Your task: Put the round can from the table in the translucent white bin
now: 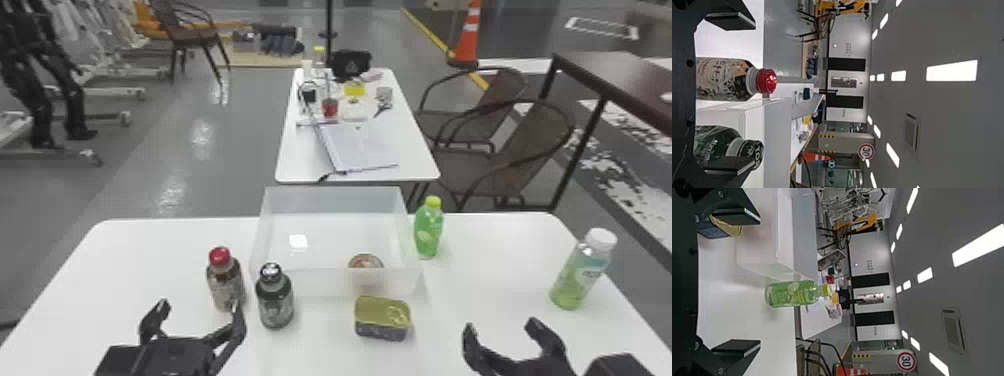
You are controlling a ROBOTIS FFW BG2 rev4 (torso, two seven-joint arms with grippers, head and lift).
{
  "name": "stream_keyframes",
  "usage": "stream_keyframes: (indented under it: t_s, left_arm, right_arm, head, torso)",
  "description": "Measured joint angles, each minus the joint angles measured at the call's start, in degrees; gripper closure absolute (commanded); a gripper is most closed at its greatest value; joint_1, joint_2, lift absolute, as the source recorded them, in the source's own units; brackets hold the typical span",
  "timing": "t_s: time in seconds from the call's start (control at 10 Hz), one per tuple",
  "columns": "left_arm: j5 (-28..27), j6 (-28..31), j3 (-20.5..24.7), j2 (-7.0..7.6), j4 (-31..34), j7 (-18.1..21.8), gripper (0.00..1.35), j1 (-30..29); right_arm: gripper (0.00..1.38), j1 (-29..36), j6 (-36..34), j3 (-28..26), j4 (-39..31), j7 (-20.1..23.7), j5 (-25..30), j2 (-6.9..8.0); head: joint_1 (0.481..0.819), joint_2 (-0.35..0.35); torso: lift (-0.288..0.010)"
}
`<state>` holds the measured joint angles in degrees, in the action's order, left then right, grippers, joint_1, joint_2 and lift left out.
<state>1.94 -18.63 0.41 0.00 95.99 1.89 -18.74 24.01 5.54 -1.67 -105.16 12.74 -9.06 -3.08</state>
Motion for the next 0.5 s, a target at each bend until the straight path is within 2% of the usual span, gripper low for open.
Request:
stream_keyframes:
  t_s: [0.5]
  left_arm:
    - [-0.4,-0.1,0.1,0.00,0.1,0.0,0.10,0.0]
  right_arm:
    - [0.18,-0.5,0.0,0.3,0.5,0.1,0.2,0.27]
  head:
    - [0.549,0.000]
  torso:
    - [-0.100]
